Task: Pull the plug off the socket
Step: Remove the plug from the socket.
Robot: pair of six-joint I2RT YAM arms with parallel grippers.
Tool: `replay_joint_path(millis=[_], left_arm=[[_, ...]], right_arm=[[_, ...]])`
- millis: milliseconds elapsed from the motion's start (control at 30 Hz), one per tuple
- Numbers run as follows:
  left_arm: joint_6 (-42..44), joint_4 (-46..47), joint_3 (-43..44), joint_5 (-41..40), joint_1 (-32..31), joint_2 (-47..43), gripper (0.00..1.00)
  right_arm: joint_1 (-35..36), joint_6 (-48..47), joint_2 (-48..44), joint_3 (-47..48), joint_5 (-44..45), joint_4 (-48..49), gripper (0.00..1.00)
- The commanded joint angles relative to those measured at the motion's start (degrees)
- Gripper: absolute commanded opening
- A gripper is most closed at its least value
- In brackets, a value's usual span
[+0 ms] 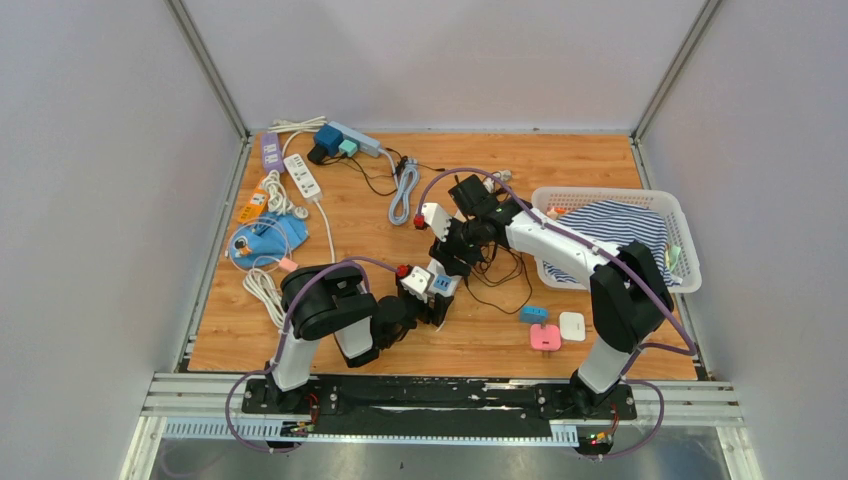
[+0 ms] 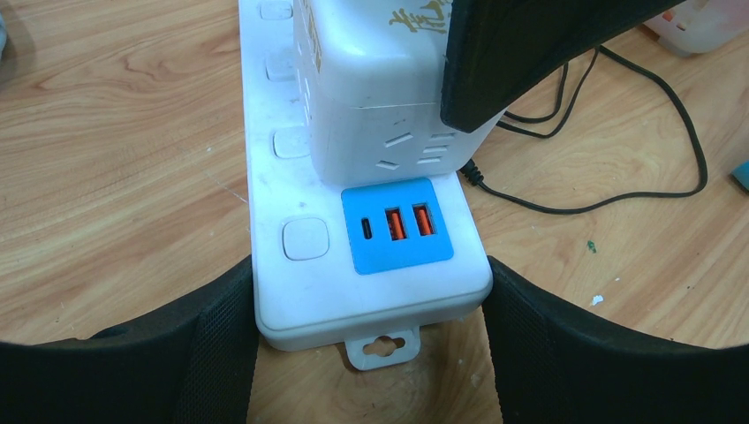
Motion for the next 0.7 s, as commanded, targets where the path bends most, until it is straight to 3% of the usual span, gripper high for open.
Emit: replay_joint_path(millis=[0,333,667], left_arm=[[0.29,0.68,0.04,-4.32,1.08,1.58,0.00],[0.41,0.62,0.23,-4.52,1.04,1.73,0.00],[0.24,0.62,-0.03,-4.28,1.13,1.47,0.00]], right_arm=[[1.89,0.88,-2.96,0.03,-9.91,-7.40,0.00],[7.88,0.12,-1.47,0.44,-7.02,-7.58,0.00],[0.45,-0.12,-4.53,-0.01,-8.11,-7.67,0.00]])
